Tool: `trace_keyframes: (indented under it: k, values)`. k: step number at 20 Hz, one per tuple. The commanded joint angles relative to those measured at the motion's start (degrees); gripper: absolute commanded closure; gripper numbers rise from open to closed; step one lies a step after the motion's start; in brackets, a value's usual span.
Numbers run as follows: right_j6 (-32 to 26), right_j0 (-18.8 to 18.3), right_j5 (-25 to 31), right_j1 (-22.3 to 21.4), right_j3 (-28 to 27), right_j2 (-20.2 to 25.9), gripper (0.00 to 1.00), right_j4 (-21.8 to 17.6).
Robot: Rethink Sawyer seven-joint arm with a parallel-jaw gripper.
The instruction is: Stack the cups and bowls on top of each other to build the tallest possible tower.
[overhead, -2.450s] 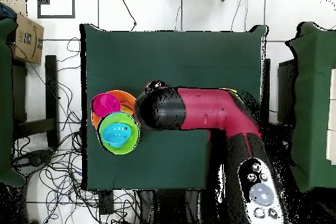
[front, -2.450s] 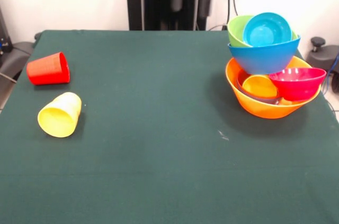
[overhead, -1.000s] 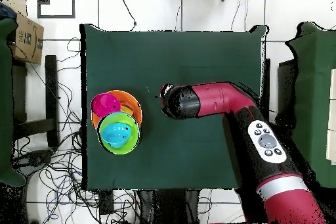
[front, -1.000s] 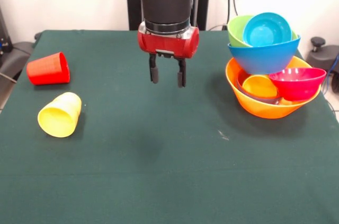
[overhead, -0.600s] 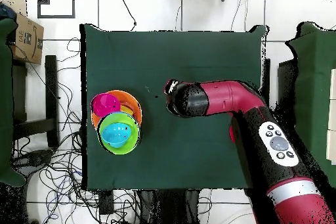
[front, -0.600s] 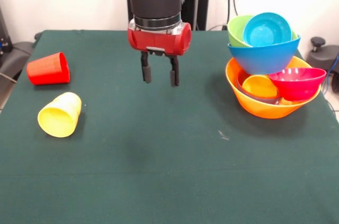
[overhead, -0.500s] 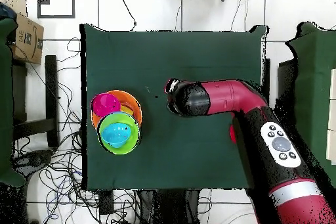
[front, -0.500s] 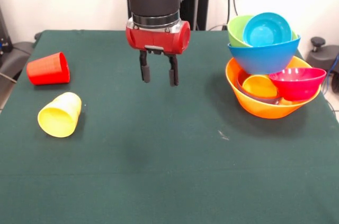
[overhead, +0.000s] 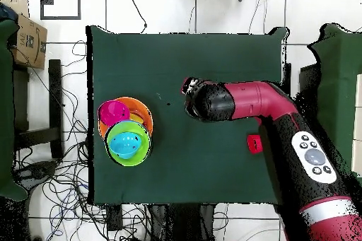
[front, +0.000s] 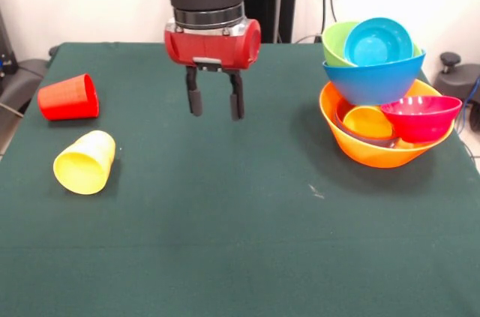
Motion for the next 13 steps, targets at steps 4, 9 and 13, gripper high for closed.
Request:
trace_keyframes:
  k: [4, 9, 13]
  values:
    - [-22.05, -3.95, 3.18, 4.68, -3.08, 2.96, 0.00, -8.78]
    - [-24.86, -5.85, 3.41, 6.10, -4.47, 3.98, 0.00, -10.11]
    - [-26.86, -7.25, 2.69, 8.35, -5.81, 4.58, 0.00, -11.52]
